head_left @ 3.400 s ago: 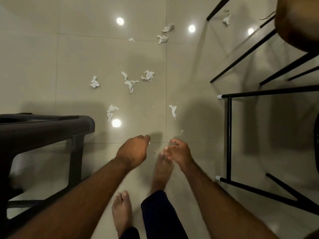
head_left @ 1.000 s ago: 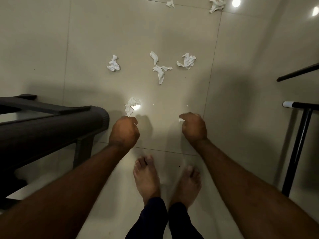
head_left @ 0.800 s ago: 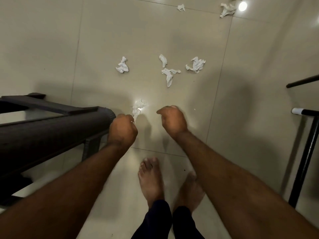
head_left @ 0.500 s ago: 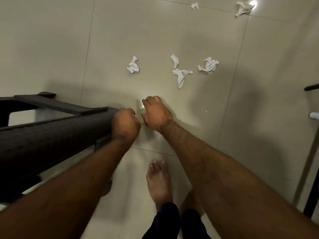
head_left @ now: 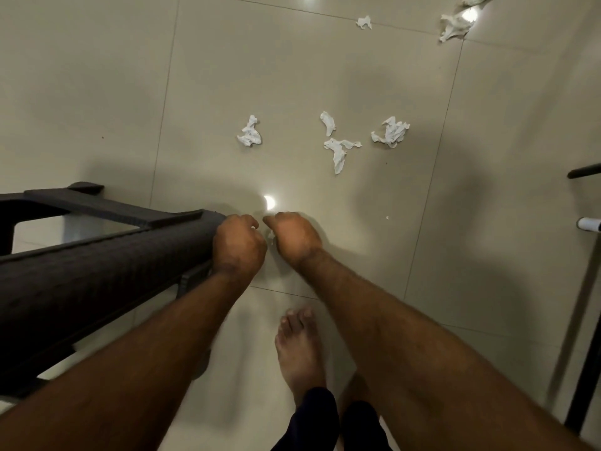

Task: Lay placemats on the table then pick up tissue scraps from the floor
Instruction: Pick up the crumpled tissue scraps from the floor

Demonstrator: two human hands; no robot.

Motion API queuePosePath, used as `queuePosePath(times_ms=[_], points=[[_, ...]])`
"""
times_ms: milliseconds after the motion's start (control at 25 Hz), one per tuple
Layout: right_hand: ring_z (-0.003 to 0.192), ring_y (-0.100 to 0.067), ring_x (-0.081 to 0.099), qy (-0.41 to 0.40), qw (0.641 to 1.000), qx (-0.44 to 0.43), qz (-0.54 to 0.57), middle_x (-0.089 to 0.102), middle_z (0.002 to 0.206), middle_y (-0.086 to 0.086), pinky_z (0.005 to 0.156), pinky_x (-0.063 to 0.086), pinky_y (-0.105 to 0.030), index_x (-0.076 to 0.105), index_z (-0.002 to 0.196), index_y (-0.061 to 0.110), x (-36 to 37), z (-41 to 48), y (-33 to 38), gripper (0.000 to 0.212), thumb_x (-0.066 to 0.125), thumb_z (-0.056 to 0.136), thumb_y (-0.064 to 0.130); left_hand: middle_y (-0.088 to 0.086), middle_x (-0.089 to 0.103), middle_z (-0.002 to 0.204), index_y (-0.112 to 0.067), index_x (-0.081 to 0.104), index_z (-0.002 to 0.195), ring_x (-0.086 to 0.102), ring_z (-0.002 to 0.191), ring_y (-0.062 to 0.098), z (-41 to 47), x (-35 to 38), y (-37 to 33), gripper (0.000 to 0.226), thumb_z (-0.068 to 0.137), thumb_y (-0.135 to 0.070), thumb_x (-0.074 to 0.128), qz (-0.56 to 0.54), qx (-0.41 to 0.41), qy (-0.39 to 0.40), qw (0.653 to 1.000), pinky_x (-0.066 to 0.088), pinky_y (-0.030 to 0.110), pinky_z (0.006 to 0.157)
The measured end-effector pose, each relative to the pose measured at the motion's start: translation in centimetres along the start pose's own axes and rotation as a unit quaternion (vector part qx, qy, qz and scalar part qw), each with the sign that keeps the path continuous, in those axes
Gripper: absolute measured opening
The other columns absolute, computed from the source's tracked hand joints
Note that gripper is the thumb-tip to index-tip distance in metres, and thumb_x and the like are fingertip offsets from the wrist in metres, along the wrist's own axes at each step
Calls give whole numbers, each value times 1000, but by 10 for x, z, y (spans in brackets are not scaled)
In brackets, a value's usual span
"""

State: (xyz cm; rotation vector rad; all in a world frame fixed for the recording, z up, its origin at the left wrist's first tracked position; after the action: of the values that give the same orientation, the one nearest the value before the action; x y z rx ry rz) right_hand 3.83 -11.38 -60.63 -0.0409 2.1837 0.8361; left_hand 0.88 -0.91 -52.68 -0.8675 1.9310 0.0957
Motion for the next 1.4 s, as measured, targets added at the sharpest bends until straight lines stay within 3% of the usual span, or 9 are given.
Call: queuePosePath(times_ms=[160, 320, 400, 480, 560, 680, 800, 1160, 1400], points=[[94, -17, 65, -118, 936, 180, 279, 69, 103, -1, 90, 54, -31, 58, 137, 26, -33, -24, -4, 56, 64, 87, 3, 22, 75, 102, 4, 75, 102, 72, 96, 37, -3, 4, -10, 22, 94, 2, 54, -90, -114, 27, 989, 59, 48, 90], [85, -16, 65, -143, 911, 188, 337, 68, 93, 0, 85, 57, -32, 59, 137, 27, -73, -48, 15, 59, 58, 86, -2, 10, 70, 93, 2, 69, 116, 69, 83, 24, -16, 8, -32, 23, 98, -6, 56, -446, -305, 81, 838, 61, 41, 76], [82, -16, 64, -135, 911, 191, 339, 69, 96, -2, 80, 56, -31, 58, 137, 25, -93, -60, 22, 53, 54, 90, 1, 10, 72, 86, -2, 71, 97, 70, 74, 20, -22, 1, -49, 18, 95, -11, 55, -512, -344, 80, 783, 57, 33, 63], [74, -17, 62, -119, 859, 239, 438, 68, 85, -3, 76, 54, -32, 69, 120, 21, -110, -72, 28, 28, 59, 94, 21, 8, 76, 87, -6, 72, 91, 72, 75, 21, -27, -5, -64, 26, 95, -25, 55, -547, -347, 101, 755, 56, 32, 63], [71, -22, 67, -90, 789, 294, 532, 71, 76, -4, 80, 56, -42, 76, 94, 18, -123, -82, 39, 36, 61, 87, 51, 2, 80, 82, -13, 75, 92, 76, 78, 17, -31, -15, -78, 38, 97, -46, 57, -539, -334, 127, 762, 58, 31, 69], [85, -19, 71, -114, 859, 232, 441, 75, 92, -4, 83, 57, -37, 69, 119, 32, -146, -94, 45, 29, 55, 95, 40, 0, 80, 83, -15, 76, 95, 77, 85, 16, -38, -28, -99, 42, 101, -50, 53, -527, -323, 160, 769, 61, 34, 80], [95, -13, 65, -136, 926, 211, 282, 67, 104, 5, 90, 54, -31, 42, 148, 35, -172, -97, 39, 60, 53, 93, 13, 3, 80, 78, -12, 78, 90, 78, 79, 19, -39, -41, -117, 30, 103, -25, 54, -506, -314, 166, 786, 61, 33, 67], [76, -5, 56, -108, 969, 154, 158, 57, 98, 14, 69, 52, -27, 54, 134, 31, -214, -78, -19, 61, 74, 77, 43, 17, 74, 91, 0, 74, 109, 64, 59, 20, -2, -70, -157, 24, 95, 4, 55, -367, -266, 161, 877, 56, 31, 57], [104, -24, 64, -82, 982, 157, 62, 65, 117, -2, 92, 52, -36, 63, 128, 18, -248, -54, -82, 39, 64, 89, 24, 26, 71, 117, 5, 72, 116, 69, 105, 42, 26, -78, -156, 30, 98, -7, 52, -199, -177, 153, 952, 58, 49, 90]])
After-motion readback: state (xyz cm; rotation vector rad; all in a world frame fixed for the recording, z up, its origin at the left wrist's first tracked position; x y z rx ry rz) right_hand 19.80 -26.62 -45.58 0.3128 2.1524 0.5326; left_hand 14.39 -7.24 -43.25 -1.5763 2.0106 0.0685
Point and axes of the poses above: each hand's wrist, its own z-axis towards the middle knuckle, its own x-axis out of the palm, y = z × x, the point moved 3 cm from there along z, towards the middle knuckle
